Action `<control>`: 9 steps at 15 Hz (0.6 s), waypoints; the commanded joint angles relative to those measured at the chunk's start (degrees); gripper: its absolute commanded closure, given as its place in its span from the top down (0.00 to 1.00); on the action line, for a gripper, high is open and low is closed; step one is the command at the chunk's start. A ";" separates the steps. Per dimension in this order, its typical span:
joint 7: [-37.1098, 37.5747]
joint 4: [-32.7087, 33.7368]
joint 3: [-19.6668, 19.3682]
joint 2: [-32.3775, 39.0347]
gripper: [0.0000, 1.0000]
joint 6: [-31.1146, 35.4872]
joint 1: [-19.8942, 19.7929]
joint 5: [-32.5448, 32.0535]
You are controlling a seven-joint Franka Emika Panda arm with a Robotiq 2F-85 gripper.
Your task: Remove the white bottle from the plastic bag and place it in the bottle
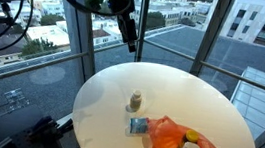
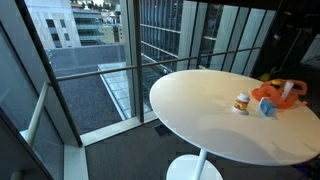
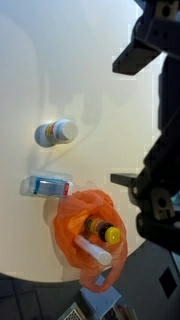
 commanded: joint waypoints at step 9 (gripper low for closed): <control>6.88 3.28 -5.72 9.03 1.00 1.90 -0.94 -7.03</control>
